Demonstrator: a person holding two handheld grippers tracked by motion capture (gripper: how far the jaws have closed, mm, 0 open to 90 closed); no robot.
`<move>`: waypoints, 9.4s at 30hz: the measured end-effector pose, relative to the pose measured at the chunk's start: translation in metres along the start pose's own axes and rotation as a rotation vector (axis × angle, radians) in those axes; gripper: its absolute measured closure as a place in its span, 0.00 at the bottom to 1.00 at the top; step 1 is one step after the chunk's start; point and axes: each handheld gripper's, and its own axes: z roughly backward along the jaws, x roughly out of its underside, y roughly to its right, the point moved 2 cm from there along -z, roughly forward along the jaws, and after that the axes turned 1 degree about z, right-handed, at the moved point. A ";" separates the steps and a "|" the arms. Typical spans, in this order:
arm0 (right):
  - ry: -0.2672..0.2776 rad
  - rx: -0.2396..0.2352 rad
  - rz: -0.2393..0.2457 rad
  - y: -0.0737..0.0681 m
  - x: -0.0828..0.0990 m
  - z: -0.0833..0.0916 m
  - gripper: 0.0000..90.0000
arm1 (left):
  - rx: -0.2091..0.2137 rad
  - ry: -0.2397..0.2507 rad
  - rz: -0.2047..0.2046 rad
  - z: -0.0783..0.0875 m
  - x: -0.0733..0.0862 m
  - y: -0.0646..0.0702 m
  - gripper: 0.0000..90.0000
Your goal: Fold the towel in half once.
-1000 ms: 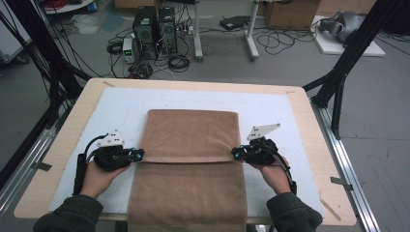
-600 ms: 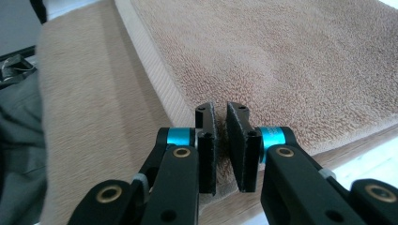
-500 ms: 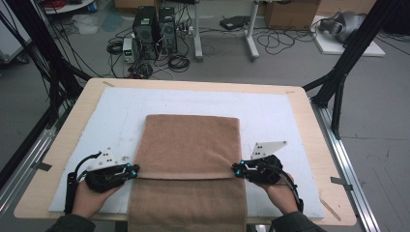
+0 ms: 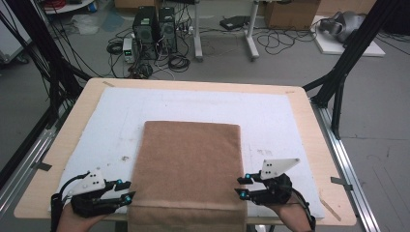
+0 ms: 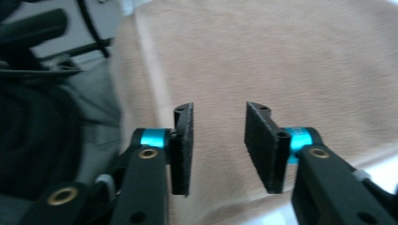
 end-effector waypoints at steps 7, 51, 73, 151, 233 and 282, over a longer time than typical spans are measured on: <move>-0.057 0.129 -0.012 0.054 -0.022 -0.014 0.54 | -0.064 0.000 0.006 -0.033 -0.026 -0.035 0.53; 0.014 0.533 -0.113 0.219 -0.138 -0.016 0.60 | -0.460 0.146 0.091 -0.101 -0.202 -0.169 0.70; -0.074 0.266 -0.170 0.147 -0.067 -0.053 0.38 | -0.281 0.008 0.111 -0.086 -0.074 -0.129 0.45; -0.020 0.077 -0.007 0.018 0.003 -0.012 0.94 | -0.089 -0.001 -0.011 -0.019 0.002 -0.007 0.96; -0.008 0.098 -0.140 0.044 0.004 -0.032 0.33 | -0.022 0.032 -0.010 -0.033 -0.012 -0.011 0.53; -0.031 0.253 -0.109 0.147 -0.071 -0.035 0.23 | -0.168 0.022 0.057 -0.074 -0.102 -0.101 0.29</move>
